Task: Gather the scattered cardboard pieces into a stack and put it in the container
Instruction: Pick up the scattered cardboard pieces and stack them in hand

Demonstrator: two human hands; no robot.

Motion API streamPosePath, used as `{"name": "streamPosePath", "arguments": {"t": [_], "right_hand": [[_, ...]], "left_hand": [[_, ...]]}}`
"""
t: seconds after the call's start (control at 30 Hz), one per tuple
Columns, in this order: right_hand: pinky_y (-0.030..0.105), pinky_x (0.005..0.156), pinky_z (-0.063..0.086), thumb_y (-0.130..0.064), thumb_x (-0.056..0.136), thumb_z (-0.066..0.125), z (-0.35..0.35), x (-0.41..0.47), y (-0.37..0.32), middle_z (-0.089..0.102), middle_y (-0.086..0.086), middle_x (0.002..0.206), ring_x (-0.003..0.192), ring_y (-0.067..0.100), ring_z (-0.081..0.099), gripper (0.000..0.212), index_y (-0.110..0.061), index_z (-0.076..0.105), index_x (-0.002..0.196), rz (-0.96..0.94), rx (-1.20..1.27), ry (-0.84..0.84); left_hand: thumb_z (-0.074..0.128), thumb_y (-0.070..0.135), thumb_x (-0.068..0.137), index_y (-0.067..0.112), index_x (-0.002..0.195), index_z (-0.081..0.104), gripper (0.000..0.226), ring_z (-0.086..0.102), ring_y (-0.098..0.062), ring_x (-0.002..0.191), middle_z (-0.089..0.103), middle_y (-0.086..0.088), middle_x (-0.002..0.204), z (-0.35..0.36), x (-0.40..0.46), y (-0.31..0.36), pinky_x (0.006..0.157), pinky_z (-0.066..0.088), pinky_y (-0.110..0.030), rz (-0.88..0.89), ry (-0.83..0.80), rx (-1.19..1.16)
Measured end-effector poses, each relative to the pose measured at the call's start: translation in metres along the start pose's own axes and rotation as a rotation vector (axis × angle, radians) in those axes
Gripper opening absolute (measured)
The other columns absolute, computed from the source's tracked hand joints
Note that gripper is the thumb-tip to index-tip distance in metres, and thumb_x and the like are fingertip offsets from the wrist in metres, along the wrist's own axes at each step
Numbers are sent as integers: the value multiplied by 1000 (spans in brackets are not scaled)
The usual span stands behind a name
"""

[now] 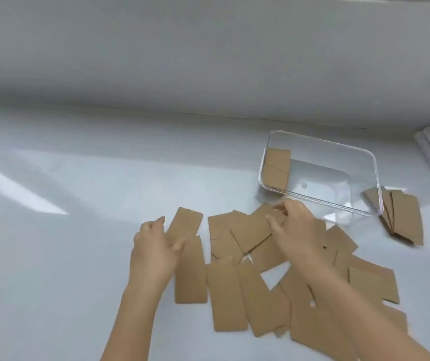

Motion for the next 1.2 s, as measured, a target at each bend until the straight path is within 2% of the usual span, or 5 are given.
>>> {"name": "streamPosePath", "arguments": {"t": [0.2,0.47,0.77,1.0,1.2], "right_hand": [[42,100,33,-53,79,61,41,-4,29,46,14,132,124,33,38,77,-9,35,136,253,-292,-123],[43,101,31,-49,60,81,46,6,35,41,16,131,121,35,38,99,-11,33,138,318,-218,-100],[45,105,35,-14,66,82,32,3,33,39,7,130,95,17,44,75,-17,38,127,354,235,-1],[40,77,54,-14,73,76,5,1,16,67,-3,94,79,24,61,33,-36,54,83,254,505,89],[22,72,56,-5,71,77,35,-14,-33,71,-1,84,75,13,69,30,-22,63,91,151,616,-574]], "left_hand": [[80,51,59,13,145,17,114,34,-30,123,33,-12,137,28,13,-18,94,38,-41,-92,-129,265],[88,33,55,10,137,31,102,42,-31,115,49,-12,122,32,25,-23,90,41,-38,-118,-123,133],[81,30,66,14,104,60,46,55,-26,93,55,-7,103,25,24,-21,79,41,-36,-80,-35,77],[69,24,79,7,77,57,21,58,-18,67,59,0,74,-7,13,-12,50,44,-26,-86,21,-303],[60,17,86,29,79,59,14,63,-17,82,67,4,85,-45,-8,-29,71,51,-35,-158,192,-792]]}}
Point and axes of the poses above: each hand's wrist, its own x-axis towards the middle knuckle, its own z-axis out of the palm, y = z × x, the point moved 10 cm from there along x, towards the middle knuckle
